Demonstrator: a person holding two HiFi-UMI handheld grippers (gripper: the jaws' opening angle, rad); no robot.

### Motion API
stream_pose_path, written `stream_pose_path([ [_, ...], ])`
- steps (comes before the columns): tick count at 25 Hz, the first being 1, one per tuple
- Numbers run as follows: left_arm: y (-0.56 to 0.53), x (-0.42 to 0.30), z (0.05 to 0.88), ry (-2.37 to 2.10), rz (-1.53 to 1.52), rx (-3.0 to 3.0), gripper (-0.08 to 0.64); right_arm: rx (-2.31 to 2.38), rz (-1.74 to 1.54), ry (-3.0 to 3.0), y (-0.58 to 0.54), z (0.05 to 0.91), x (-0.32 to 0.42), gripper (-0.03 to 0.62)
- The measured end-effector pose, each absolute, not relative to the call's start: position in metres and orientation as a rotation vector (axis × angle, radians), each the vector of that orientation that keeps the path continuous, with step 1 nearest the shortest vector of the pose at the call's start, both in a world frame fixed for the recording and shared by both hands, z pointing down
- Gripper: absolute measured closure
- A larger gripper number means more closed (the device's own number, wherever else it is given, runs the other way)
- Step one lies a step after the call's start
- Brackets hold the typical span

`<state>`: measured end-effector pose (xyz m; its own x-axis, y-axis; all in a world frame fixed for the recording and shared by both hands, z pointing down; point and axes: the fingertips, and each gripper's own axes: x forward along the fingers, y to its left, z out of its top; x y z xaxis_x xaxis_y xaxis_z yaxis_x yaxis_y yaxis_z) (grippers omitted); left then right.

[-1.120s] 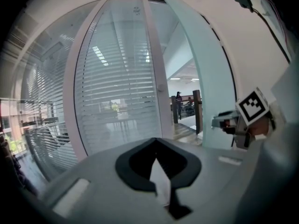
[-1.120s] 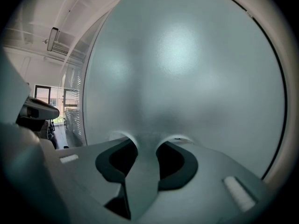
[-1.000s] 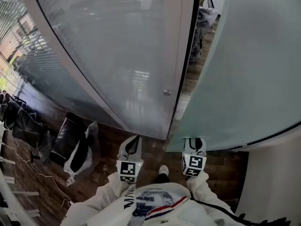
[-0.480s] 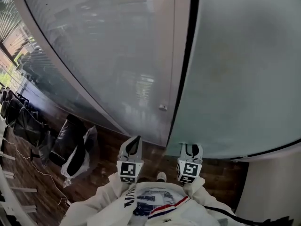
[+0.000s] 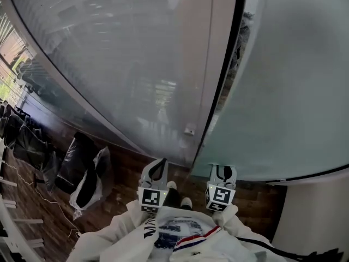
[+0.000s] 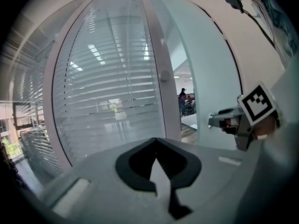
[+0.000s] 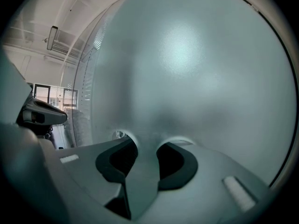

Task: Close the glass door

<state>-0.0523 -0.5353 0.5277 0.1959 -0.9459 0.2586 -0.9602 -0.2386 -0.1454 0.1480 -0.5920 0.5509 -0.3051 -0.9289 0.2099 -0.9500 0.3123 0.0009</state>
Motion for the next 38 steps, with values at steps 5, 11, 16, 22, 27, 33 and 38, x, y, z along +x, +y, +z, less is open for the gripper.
stream_pose_path([
  [5,-0.550,-0.050,0.545,-1.807,0.438,2.403,0.557,1.749,0.223,-2.372,-0.599,0.555,0.145,0.471],
  [11,-0.570,-0.040,0.539,-1.736,0.397,2.481,0.557,1.783,0.235,-2.340,-0.608,0.556,0.150,0.471],
  [16,-0.583,-0.042,0.541,-1.702,0.388,2.505,0.557,1.807,0.230,-2.319,-0.615,0.558,0.151,0.471],
  [22,-0.594,-0.039,0.536,-1.663,0.372,2.562,0.557,1.835,0.215,-2.305,-0.626,0.554,0.151,0.471],
  [27,-0.602,-0.040,0.532,-1.653,0.355,2.565,0.557,1.853,0.210,-2.294,-0.634,0.556,0.151,0.469],
  [33,-0.609,-0.048,0.535,-1.664,0.345,2.556,0.557,1.873,0.198,-2.289,-0.647,0.556,0.151,0.469],
  [38,-0.608,-0.053,0.533,-1.658,0.353,2.548,0.558,1.879,0.193,-2.286,-0.654,0.554,0.151,0.469],
])
